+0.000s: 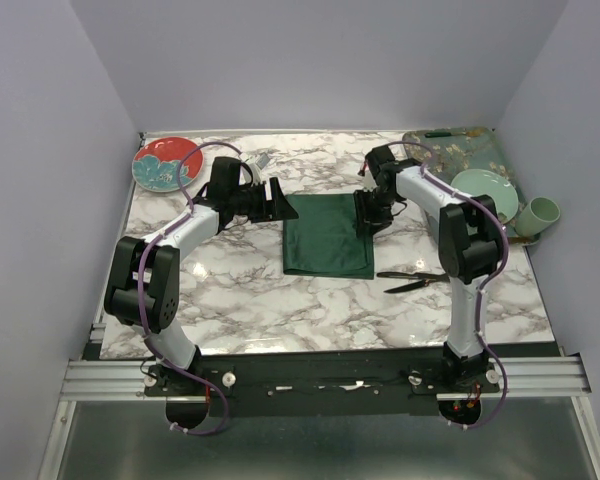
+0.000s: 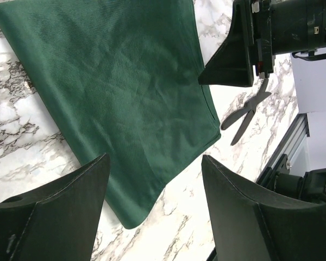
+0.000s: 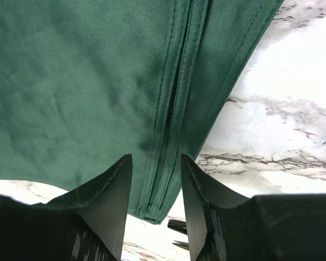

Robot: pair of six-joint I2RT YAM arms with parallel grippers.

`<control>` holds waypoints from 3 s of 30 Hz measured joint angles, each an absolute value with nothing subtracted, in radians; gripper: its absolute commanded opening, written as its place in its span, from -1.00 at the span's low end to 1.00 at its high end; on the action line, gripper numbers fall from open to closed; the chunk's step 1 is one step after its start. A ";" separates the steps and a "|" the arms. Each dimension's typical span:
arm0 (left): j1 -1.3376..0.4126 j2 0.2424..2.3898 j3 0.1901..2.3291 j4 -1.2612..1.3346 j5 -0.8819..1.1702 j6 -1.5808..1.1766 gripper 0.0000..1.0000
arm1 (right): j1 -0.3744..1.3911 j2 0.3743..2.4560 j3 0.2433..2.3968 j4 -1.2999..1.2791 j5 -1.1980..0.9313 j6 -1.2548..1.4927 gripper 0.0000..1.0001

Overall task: Fold the napkin into a case and place the utensils inside
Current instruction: Smooth out the square-folded napkin at the center of the board.

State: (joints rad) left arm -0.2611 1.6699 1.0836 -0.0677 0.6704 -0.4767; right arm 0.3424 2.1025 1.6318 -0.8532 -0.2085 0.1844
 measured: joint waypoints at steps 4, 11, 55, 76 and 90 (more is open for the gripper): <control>-0.261 1.670 1.083 -0.067 0.670 -0.479 0.54 | 0.342 2.117 1.634 -0.853 -0.202 0.185 -0.07; -0.261 1.670 1.082 -0.061 0.670 -0.480 0.54 | 0.342 2.143 1.645 -0.854 -0.202 0.189 -0.22; -0.261 1.670 1.081 -0.054 0.670 -0.479 0.54 | 0.340 2.088 1.587 -0.863 -0.204 0.243 -0.99; -0.259 1.673 1.075 -0.054 0.670 -0.474 0.54 | 0.340 1.966 1.539 -0.855 -0.258 0.279 -0.99; -0.254 1.673 1.074 -0.054 0.670 -0.467 0.54 | 0.340 2.019 1.476 -0.850 -0.198 0.287 -0.86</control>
State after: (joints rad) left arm -0.2543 1.6726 1.0740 -0.0540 0.6697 -0.4675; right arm 0.3405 2.0186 1.4761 -0.8497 -0.1982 0.2874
